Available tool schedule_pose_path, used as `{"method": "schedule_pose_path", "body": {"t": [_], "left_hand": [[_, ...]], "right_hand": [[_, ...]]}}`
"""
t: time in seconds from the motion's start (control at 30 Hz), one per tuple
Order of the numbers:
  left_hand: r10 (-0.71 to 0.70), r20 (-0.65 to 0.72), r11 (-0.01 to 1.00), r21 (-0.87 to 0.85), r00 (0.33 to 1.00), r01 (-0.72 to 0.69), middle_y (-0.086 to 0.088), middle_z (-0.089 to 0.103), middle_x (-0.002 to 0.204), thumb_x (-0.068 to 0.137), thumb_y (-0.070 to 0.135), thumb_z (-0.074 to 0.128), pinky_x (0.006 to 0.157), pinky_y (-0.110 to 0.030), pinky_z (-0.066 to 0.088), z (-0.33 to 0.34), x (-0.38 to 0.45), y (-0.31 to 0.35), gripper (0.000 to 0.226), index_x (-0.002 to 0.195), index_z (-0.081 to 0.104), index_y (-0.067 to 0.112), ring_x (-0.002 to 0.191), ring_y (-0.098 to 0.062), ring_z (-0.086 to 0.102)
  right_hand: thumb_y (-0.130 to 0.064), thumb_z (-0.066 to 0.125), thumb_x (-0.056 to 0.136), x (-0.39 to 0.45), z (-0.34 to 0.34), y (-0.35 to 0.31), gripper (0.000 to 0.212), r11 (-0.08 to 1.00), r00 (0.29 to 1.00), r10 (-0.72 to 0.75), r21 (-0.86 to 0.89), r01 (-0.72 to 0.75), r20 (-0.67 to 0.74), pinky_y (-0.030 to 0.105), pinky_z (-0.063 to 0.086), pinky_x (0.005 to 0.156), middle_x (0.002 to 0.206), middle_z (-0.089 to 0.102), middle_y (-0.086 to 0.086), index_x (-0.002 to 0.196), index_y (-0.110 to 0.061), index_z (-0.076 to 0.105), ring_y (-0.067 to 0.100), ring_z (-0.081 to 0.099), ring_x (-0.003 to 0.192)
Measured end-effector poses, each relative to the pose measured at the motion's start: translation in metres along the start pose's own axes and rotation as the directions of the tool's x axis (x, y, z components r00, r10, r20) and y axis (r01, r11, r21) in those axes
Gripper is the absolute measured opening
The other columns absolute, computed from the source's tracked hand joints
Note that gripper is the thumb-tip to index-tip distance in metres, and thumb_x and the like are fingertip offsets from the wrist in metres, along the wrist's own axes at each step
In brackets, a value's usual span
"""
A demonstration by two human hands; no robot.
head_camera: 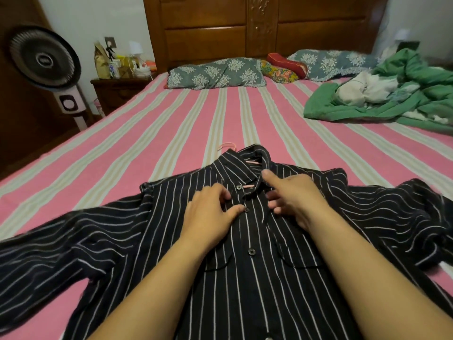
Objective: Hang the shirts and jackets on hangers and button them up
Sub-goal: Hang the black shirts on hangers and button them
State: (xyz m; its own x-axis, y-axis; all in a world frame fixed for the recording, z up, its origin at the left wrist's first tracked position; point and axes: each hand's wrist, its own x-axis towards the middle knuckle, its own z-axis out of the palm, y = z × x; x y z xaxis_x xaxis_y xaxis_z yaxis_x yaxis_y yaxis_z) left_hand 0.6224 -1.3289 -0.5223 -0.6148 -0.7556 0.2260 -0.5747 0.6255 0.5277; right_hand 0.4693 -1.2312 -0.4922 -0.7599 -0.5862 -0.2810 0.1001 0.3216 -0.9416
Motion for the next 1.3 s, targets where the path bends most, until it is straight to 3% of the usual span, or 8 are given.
{"method": "schedule_pose_path", "body": {"t": [0.2, 0.3, 0.43, 0.6, 0.73, 0.93, 1.1, 1.3], "left_hand": [[-0.023, 0.558, 0.937, 0.300, 0.830, -0.176, -0.001, 0.065, 0.109, 0.091, 0.035, 0.074, 0.084, -0.031, 0.049, -0.050, 0.052, 0.034, 0.037, 0.119, 0.058, 0.016, 0.097, -0.019, 0.060], [0.167, 0.498, 0.838, 0.383, 0.851, -0.388, -0.004, 0.059, 0.135, 0.093, 0.018, 0.068, 0.096, -0.035, 0.050, -0.083, 0.099, 0.063, 0.049, 0.139, 0.050, 0.018, 0.116, -0.022, 0.058], [0.281, 0.657, 0.484, 0.533, 0.700, -0.694, 0.001, 0.042, 0.155, 0.087, 0.031, 0.072, 0.119, -0.045, 0.033, -0.070, 0.132, 0.073, 0.077, 0.154, 0.035, 0.027, 0.146, -0.025, 0.034], [0.172, 0.729, 0.332, 0.590, 0.663, -0.736, 0.010, 0.063, 0.098, 0.079, 0.050, 0.079, 0.101, -0.039, 0.043, -0.051, 0.144, 0.071, 0.048, 0.119, 0.059, 0.032, 0.097, -0.018, 0.056], [0.267, 0.658, 0.548, 0.497, 0.704, -0.673, 0.002, 0.065, 0.093, 0.091, 0.033, 0.067, 0.083, -0.034, 0.048, -0.068, 0.125, 0.070, 0.011, 0.084, 0.067, 0.024, 0.091, -0.024, 0.059], [0.257, 0.378, 0.866, 0.318, 0.889, -0.386, -0.001, 0.069, 0.108, 0.098, 0.029, 0.062, 0.089, -0.038, 0.050, -0.077, 0.051, 0.050, 0.017, 0.113, 0.065, 0.022, 0.104, -0.024, 0.061], [0.181, 0.310, 0.880, 0.372, 0.933, -0.294, 0.005, 0.070, 0.103, 0.100, 0.034, 0.056, 0.098, -0.037, 0.040, -0.070, 0.047, 0.032, 0.018, 0.107, 0.071, 0.028, 0.103, -0.022, 0.062], [0.176, 0.235, 0.967, 0.138, 0.956, -0.212, 0.002, 0.061, 0.079, 0.096, 0.037, 0.061, 0.071, -0.032, 0.044, -0.074, 0.046, 0.054, 0.019, 0.087, 0.062, 0.020, 0.078, -0.023, 0.058]], "right_hand": [[-0.051, 0.075, 0.085, -0.001, 0.008, -0.004, 0.048, 0.982, 0.999, -0.038, -0.183, 0.044, 0.035, 0.026, 0.051, 0.051, 0.073, 0.074, 0.013, 0.088, -0.004, 0.070, 0.016, 0.059, 0.046], [-0.050, 0.068, 0.085, 0.004, 0.011, 0.003, 0.042, 0.896, 0.994, -0.100, -0.439, 0.073, -0.039, 0.033, 0.056, 0.068, 0.066, 0.072, 0.007, 0.070, -0.011, 0.070, 0.024, 0.069, 0.064], [-0.010, 0.064, 0.084, 0.009, 0.009, 0.009, 0.019, 0.993, 0.994, -0.100, -0.074, 0.095, -0.054, 0.031, 0.054, 0.050, 0.054, 0.059, 0.007, 0.065, -0.010, 0.058, 0.021, 0.062, 0.046], [0.006, 0.059, 0.087, 0.008, -0.001, 0.004, 0.018, 0.959, 0.998, -0.059, 0.278, 0.054, 0.007, 0.020, 0.043, 0.041, 0.065, 0.055, 0.006, 0.092, -0.011, 0.062, 0.011, 0.051, 0.046], [0.013, 0.056, 0.085, 0.005, -0.008, -0.004, 0.021, 0.872, 0.992, 0.031, 0.482, -0.085, 0.120, 0.020, 0.052, 0.047, 0.070, 0.056, 0.009, 0.090, -0.007, 0.053, 0.011, 0.056, 0.050], [0.004, 0.068, 0.089, -0.011, -0.008, -0.012, 0.012, 0.911, 0.934, 0.031, 0.374, -0.173, 0.356, 0.036, 0.064, 0.063, 0.088, 0.066, 0.015, 0.099, 0.002, 0.062, 0.021, 0.069, 0.061], [-0.001, 0.072, 0.088, -0.016, 0.010, -0.018, 0.032, 0.954, 0.971, -0.015, 0.295, -0.058, 0.240, 0.023, 0.050, 0.043, 0.084, 0.069, 0.012, 0.117, 0.005, 0.060, 0.011, 0.062, 0.050], [0.008, 0.065, 0.087, -0.029, 0.037, -0.008, 0.018, 0.914, 0.969, -0.104, 0.405, 0.005, 0.224, 0.024, 0.055, 0.050, 0.071, 0.072, 0.005, 0.097, -0.006, 0.069, 0.014, 0.068, 0.058]]}}
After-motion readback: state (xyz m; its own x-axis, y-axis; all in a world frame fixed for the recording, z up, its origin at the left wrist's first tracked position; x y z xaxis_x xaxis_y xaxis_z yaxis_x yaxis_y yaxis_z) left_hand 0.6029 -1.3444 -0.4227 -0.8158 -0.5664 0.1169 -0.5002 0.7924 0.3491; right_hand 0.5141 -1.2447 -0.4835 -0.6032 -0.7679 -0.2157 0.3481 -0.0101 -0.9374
